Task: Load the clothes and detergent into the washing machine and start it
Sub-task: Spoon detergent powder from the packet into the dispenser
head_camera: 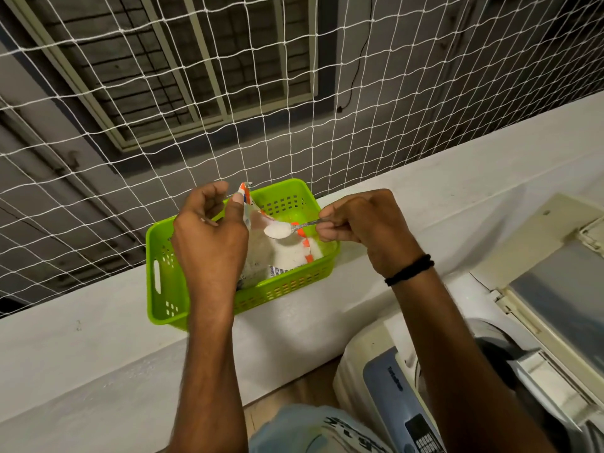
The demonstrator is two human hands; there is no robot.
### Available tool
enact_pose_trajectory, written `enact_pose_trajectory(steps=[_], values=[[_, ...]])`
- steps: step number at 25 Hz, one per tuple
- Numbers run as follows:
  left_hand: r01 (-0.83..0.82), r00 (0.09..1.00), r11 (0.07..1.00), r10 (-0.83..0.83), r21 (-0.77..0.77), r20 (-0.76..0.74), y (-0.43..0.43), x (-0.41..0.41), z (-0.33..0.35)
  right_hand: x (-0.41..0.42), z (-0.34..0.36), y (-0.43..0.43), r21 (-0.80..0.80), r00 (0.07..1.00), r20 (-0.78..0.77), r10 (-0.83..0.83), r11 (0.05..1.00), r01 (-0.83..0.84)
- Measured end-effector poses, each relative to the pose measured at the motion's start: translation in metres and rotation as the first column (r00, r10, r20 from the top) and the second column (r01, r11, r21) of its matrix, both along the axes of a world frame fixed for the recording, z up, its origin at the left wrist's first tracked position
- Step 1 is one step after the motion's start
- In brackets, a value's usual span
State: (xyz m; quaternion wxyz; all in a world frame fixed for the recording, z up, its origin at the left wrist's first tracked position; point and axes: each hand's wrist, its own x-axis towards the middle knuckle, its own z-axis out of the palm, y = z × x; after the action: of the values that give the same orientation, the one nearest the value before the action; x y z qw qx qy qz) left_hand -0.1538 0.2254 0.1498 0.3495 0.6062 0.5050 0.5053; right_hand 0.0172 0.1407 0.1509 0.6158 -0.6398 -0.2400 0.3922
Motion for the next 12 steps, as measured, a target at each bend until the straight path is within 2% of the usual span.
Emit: enact_pose_trajectory(steps=[5,12], values=[[0.034,0.988,0.996,-0.046,0.08,0.148,-0.012,0.023,0.007,0.014,0.002,-0.021,0.038,0.997,-0.062,-0.046,0.998,0.048],[0.275,0.934,0.96,-0.279,0.048,0.223,-0.041,0.078,-0.002,0.05,-0.001,-0.082,0.036,0.976,-0.11,-0.187,0.981,0.192]])
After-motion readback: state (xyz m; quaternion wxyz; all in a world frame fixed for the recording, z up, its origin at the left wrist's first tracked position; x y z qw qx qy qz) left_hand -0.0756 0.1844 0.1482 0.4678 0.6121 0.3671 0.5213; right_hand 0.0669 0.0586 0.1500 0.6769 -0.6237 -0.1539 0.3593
